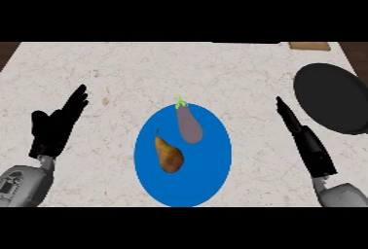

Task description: Pick the eggplant from the plate and place it in the pan

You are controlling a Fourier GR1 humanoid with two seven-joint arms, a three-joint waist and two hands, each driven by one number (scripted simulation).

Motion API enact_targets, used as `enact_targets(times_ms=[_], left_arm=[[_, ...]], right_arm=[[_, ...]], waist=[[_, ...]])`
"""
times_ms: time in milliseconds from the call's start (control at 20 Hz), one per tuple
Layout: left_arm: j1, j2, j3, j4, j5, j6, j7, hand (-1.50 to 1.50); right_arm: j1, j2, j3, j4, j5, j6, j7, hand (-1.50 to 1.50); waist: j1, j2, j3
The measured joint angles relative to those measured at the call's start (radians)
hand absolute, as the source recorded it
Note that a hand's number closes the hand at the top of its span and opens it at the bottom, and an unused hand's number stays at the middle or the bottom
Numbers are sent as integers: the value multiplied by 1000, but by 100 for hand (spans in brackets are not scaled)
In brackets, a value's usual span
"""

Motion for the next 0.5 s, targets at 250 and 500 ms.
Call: enact_targets(times_ms=[250,500], left_arm=[[-36,-76,-34,-55,0,-3,-57,0],[-54,-173,-88,-115,8,-3,-110,0]], right_arm=[[-142,123,57,66,-149,172,162,150],[-331,132,54,194,-266,328,390,-150]], waist=[[73,7,6],[121,13,5]])
